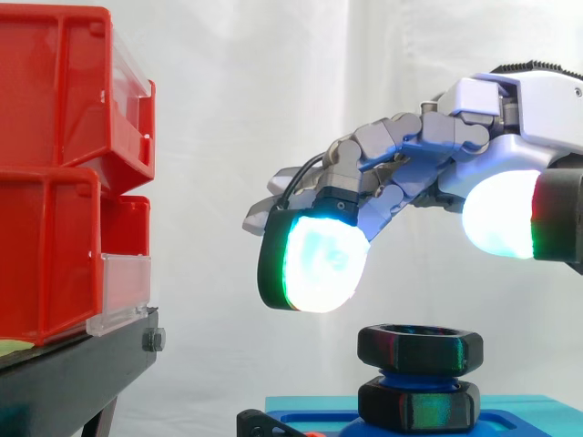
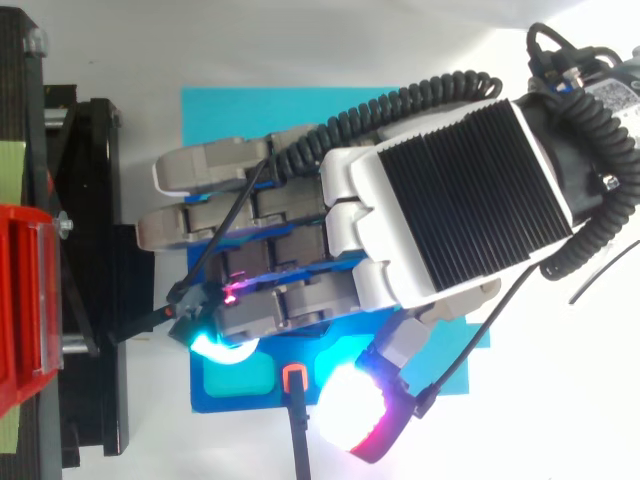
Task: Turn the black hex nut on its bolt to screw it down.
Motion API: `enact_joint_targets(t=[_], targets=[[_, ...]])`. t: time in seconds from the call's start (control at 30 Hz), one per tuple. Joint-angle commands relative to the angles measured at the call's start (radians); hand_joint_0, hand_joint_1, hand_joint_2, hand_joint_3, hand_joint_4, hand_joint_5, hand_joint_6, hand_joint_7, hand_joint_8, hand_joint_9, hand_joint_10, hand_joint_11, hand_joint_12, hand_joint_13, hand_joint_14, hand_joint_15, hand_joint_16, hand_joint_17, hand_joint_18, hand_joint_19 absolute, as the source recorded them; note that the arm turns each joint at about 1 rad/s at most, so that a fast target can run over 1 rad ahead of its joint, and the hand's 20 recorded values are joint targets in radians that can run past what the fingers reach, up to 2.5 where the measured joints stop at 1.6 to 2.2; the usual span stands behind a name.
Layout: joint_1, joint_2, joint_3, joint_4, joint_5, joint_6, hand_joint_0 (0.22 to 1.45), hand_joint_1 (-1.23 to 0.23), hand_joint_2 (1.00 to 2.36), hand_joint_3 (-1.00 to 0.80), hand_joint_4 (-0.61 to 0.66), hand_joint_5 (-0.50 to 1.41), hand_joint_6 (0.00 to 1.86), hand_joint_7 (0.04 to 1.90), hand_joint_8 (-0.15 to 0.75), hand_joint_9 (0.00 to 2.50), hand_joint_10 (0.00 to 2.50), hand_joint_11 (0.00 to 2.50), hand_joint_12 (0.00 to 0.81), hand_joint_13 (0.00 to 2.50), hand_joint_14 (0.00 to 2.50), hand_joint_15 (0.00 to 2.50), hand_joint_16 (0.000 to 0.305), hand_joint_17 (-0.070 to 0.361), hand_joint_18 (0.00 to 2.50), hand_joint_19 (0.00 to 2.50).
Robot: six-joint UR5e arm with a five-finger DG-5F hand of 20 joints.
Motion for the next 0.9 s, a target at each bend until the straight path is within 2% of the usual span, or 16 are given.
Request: enact_joint_targets(t=[0.0, 0.2, 0.27, 0.37, 0.4, 0.47, 0.67, 0.77, 0.87], targets=[[0.01, 0.0, -0.001, 0.004, 0.015, -0.002, 0.51, -0.36, 1.0, -0.5, 0.21, -0.14, 0.66, 0.97, 0.246, 0.7, 0.01, 0.25, 0.285, 0.3, 0.0, 0.03, 0.032, 0.072, 0.0, 0.03], [0.011, 0.0, -0.018, 0.043, 0.025, -0.004, 0.51, -0.36, 1.0, -0.5, 0.21, -0.14, 0.66, 0.98, 0.246, 0.7, 0.01, 0.23, 0.284, 0.3, 0.0, 0.02, 0.032, 0.072, 0.0, 0.03], [0.011, -0.031, -0.018, 0.055, 0.025, -0.002, 0.51, -0.36, 1.0, -0.5, 0.2, -0.14, 0.66, 0.99, 0.247, 0.7, 0.01, 0.24, 0.285, 0.3, 0.0, 0.02, 0.032, 0.072, 0.0, 0.03], [0.007, -0.044, -0.017, 0.09, 0.019, 0.013, 0.51, -0.36, 1.0, -0.5, 0.2, -0.14, 0.66, 0.99, 0.246, 0.7, 0.01, 0.24, 0.284, 0.3, 0.0, 0.02, 0.032, 0.072, 0.0, 0.02], [0.013, -0.044, -0.017, 0.109, 0.018, 0.018, 0.51, -0.36, 1.0, -0.5, 0.21, -0.14, 0.66, 0.99, 0.246, 0.7, 0.01, 0.25, 0.284, 0.3, 0.0, 0.02, 0.032, 0.072, 0.0, 0.03], [0.011, -0.044, -0.011, 0.122, 0.018, 0.019, 0.51, -0.36, 1.0, -0.5, 0.21, -0.13, 0.66, 0.99, 0.246, 0.7, 0.01, 0.25, 0.285, 0.3, 0.0, 0.03, 0.032, 0.072, 0.0, 0.03], [0.011, -0.044, -0.009, 0.104, 0.013, 0.018, 0.5, -0.36, 1.0, -0.5, 0.21, -0.14, 0.69, 0.96, 0.247, 0.7, 0.01, 0.25, 0.287, 0.3, 0.0, 0.03, 0.033, 0.074, 0.0, 0.04], [0.005, -0.046, -0.009, 0.086, 0.01, 0.018, 0.5, -0.36, 1.0, -0.5, 0.21, -0.14, 0.7, 0.94, 0.248, 0.7, 0.01, 0.24, 0.289, 0.3, 0.0, 0.02, 0.033, 0.075, 0.0, 0.03], [-0.006, -0.046, -0.009, 0.079, -0.016, 0.012, 0.5, -0.36, 1.0, -0.5, 0.22, -0.14, 0.7, 0.93, 0.247, 0.7, 0.01, 0.24, 0.288, 0.3, 0.0, 0.02, 0.033, 0.074, 0.0, 0.04]])
